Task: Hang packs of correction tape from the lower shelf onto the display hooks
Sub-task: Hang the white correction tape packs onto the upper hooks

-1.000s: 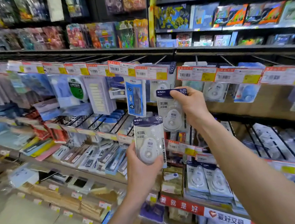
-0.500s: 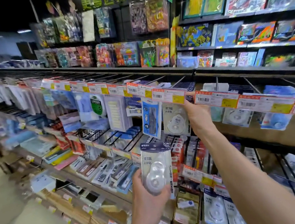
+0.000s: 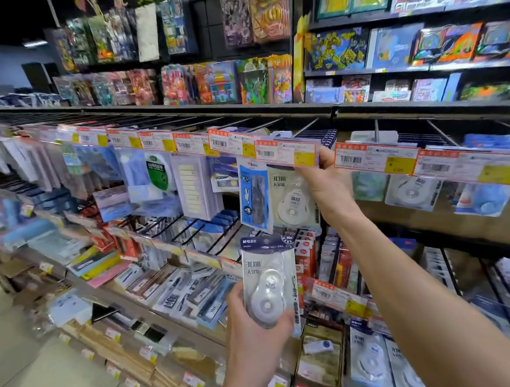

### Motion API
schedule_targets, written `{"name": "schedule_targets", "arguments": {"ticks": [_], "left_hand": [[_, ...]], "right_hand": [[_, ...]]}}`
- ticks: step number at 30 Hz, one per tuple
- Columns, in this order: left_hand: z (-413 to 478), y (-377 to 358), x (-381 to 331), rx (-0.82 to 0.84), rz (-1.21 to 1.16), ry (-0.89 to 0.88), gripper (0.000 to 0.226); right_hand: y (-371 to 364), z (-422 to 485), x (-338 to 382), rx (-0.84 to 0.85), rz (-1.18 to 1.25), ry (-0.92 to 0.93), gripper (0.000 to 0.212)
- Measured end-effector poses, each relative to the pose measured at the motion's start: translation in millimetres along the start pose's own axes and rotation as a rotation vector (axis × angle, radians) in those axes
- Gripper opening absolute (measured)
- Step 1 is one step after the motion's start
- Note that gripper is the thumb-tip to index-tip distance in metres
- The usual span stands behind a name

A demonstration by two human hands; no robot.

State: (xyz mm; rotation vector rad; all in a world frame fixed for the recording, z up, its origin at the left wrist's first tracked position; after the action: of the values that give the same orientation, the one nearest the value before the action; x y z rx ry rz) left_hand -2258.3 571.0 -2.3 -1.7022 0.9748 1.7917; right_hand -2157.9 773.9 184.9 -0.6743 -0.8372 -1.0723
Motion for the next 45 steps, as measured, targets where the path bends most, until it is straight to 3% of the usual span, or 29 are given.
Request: {"name": "schedule_targets", "arguments": {"ticks": [4, 10, 13, 16, 23, 26, 31, 34, 40, 41, 45], "left_hand": [[2.3, -2.0, 1.7, 0.006, 0.011, -0.001, 0.085], [5.2, -0.3, 4.3, 0.004, 0.028, -0.018, 0.095], [3.8, -0.1, 4.7, 0.003, 0.036, -0.048, 0.094], [3.1, 0.0, 8.7, -0.005, 0.029, -0.047, 0.095], [3.7, 0.2, 6.1, -0.009, 0.019, -0.066, 0.085], [1.6, 0.0, 5.9, -0.011, 0.024, -0.080, 0.083], [-2.7, -4.7, 3.4, 0.007, 0.047, -0.098, 0.082], [-4.6, -7.9, 1.1, 0.019, 0.067, -0.117, 0.080], [-0.9, -10.8, -1.5, 0.012, 0.081, -0.148, 0.081], [0.8, -12.4, -2.0, 0.012, 0.083, -0.156, 0.081], [9.0, -22.7, -7.5, 0.003, 0.117, -0.216, 0.077]], "right_hand": [[0.7, 1.4, -5.0, -0.003, -0.054, -0.008, 0.009], [2.0, 5.8, 2.9, 0.015, -0.051, 0.037, 0.021], [4.3, 6.9, 6.7, 0.011, -0.039, 0.085, 0.017], [1.6, 5.8, 1.7, 0.026, -0.049, 0.033, 0.020], [14.3, 12.4, -7.9, -0.192, -0.232, 0.039, 0.022], [24.9, 24.6, -18.0, -0.296, -0.283, 0.030, 0.012], [36.6, 37.3, -34.0, -0.316, -0.399, -0.095, 0.035], [43.6, 41.2, -48.6, -0.336, -0.379, -0.202, 0.035], [55.3, 20.0, -47.8, -0.298, -0.532, -0.055, 0.063], [55.6, 2.4, -44.7, -0.270, -0.533, -0.066, 0.062], [48.6, -54.6, -51.2, -0.121, -0.330, -0.106, 0.024]]}}
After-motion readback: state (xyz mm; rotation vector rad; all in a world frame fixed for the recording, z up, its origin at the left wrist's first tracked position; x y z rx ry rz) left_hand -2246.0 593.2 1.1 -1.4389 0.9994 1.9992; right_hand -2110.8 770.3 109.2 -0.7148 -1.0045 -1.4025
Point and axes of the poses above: each hand's wrist, its own z-axis towards the middle knuckle, its own y-axis out of the back of the hand, x = y × z, the point moved 9 cm from there along z, towards the middle knuckle, and after that the axes turned 1 degree about y, right-handed, at the moved point
